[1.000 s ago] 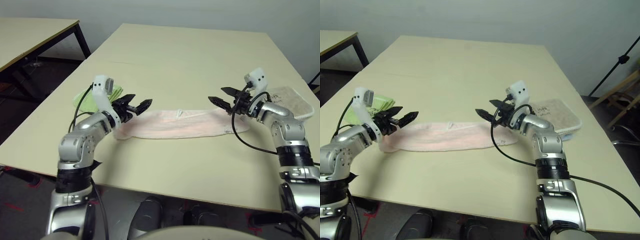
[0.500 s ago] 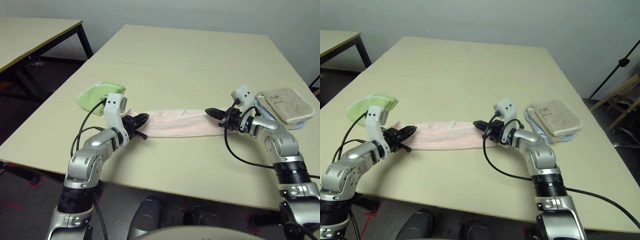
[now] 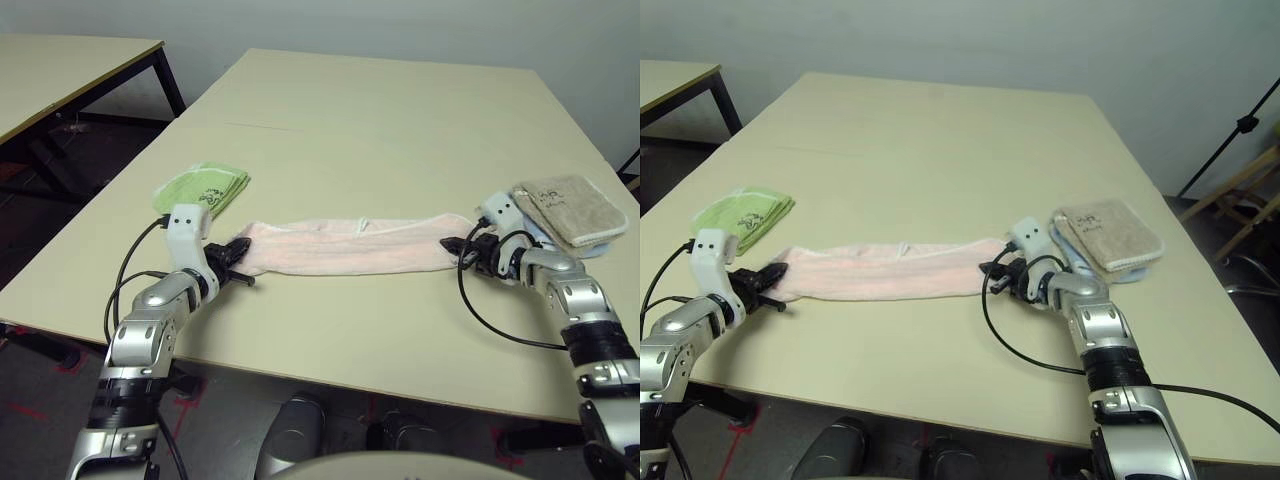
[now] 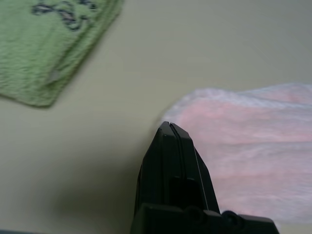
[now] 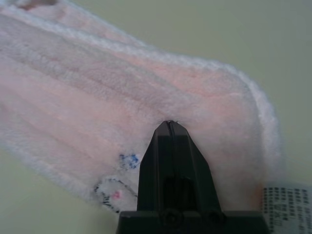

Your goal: Fold the towel and set it aside.

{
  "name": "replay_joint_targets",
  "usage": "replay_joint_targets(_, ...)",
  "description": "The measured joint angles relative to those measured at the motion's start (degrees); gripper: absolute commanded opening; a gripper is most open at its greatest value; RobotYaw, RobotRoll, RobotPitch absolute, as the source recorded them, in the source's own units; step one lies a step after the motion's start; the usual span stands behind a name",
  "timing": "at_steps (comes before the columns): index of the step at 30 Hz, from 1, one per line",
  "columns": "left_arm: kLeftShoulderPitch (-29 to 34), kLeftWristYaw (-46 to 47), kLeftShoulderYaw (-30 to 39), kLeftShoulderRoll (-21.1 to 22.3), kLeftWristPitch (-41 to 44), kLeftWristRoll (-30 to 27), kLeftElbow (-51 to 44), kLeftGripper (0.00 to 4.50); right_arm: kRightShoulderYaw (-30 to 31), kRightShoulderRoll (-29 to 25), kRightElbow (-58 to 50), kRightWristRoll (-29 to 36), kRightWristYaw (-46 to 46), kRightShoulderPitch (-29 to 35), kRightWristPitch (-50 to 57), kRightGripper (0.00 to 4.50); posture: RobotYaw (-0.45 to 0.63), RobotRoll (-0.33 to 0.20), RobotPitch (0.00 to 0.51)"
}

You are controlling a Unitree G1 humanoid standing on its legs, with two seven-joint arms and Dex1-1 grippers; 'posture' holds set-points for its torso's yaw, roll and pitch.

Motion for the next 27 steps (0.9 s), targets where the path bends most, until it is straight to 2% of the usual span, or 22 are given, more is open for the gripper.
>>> replay_joint_targets(6,-1.8,-0.6,0.4,-0.5,-2.6,0.2,4.0,0.03,-0.1,0.3,9.3,-1.9,-1.2,-4.1,-5.7,0.0,0.22,0.0,0.055)
replay_joint_targets(11,-3.0,-3.7,-0.6,0.5,-3.2,0.5,4.1,0.03,-1.4,-0.7,11.1,-1.2,-0.5,-5.6,-5.0,0.0,0.22,0.0,0.058)
replay_joint_targets(14,-4.0,-6.5,-0.6,2.7,-3.3,0.2,4.1,0.67,-4.4,-2.8,8.3,1.2,0.3,-5.8,0.3,0.0,0.22,0.0,0.061)
replay_joint_targets(16,-5.4,-8.2,-0.1,3.7,-3.4,-0.8,4.0,1.33,-5.8,-4.2,3.9,3.4,0.8,-5.6,6.0,0.39,0.22,0.0,0.073)
replay_joint_targets(18,-7.6,-11.7,0.9,4.7,-3.8,-3.1,3.8,1.97,-8.4,-5.6,-3.3,7.1,0.9,-4.9,16.1,0.94,0.21,0.0,0.09)
replay_joint_targets(21,-9.7,-18.4,1.6,7.2,-4.8,-6.5,2.4,3.03,-12.2,-7.3,-13.2,12.9,0.1,-3.0,30.8,2.06,0.21,0.0,0.104)
replay_joint_targets(25,-10.3,-29.0,1.7,9.0,-6.1,-10.9,2.0,4.36,-17.9,-8.8,-21.2,19.8,-2.2,-0.5,49.3,3.47,0.2,0.0,0.133)
replay_joint_targets(27,-10.7,-33.5,1.5,9.1,-6.6,-12.7,2.0,4.5,-20.6,-9.2,-23.6,22.2,-3.8,0.6,56.3,4.19,0.19,0.0,0.14)
